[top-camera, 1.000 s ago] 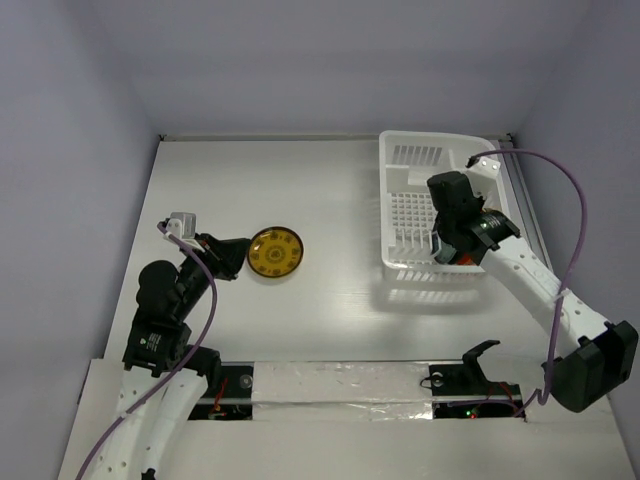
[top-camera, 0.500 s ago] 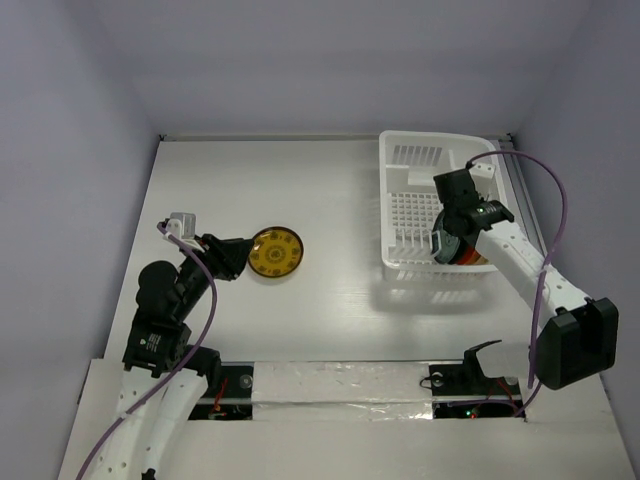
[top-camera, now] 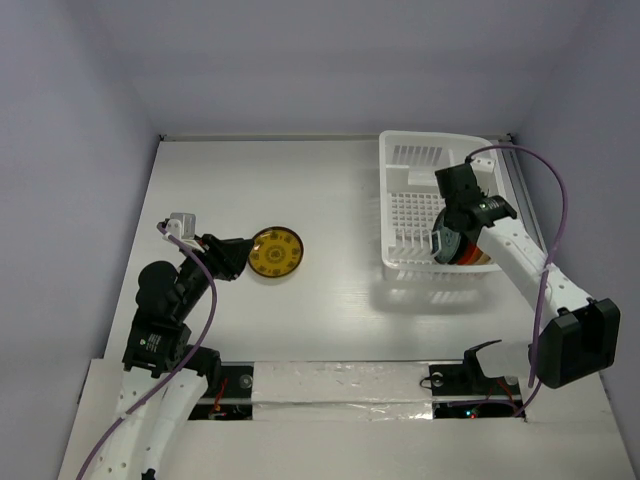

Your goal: Unload the plates from the dish rack

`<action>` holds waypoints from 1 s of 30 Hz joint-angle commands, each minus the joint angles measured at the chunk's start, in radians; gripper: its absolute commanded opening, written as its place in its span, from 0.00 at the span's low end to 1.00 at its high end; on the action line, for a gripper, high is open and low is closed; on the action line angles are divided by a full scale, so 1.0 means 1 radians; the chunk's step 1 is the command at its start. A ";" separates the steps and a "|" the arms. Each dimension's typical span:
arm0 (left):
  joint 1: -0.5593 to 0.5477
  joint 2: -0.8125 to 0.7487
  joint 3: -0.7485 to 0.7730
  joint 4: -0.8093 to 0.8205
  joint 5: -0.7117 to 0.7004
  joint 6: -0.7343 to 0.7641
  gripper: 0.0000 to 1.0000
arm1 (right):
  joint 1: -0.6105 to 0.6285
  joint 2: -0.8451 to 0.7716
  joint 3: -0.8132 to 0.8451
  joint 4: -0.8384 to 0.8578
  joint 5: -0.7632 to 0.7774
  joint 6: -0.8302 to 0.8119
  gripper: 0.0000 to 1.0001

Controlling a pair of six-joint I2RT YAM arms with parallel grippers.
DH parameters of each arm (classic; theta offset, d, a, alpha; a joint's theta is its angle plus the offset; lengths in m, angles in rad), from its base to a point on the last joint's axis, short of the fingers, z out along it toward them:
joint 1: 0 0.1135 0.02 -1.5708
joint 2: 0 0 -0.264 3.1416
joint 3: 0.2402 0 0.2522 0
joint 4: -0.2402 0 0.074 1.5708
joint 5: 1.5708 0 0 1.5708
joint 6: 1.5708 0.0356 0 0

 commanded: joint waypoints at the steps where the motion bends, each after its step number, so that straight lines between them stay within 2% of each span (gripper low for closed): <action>1: -0.008 -0.004 0.004 0.042 0.006 0.001 0.28 | 0.000 0.004 0.037 0.002 -0.022 -0.026 0.35; 12: -0.008 0.004 0.006 0.043 0.007 0.001 0.28 | 0.000 0.081 0.037 0.010 0.004 -0.022 0.31; 15: -0.008 0.006 0.006 0.043 0.009 0.001 0.28 | 0.000 0.119 0.059 -0.019 0.048 -0.011 0.22; 19: -0.008 0.003 0.004 0.045 0.011 0.002 0.28 | 0.000 0.156 0.088 -0.067 0.078 -0.031 0.03; 20: -0.008 0.001 0.004 0.045 0.012 0.001 0.28 | 0.000 0.162 0.102 -0.077 0.087 -0.033 0.01; 30: -0.017 -0.013 0.004 0.042 0.011 0.001 0.28 | 0.066 0.173 0.189 -0.186 0.193 -0.056 0.00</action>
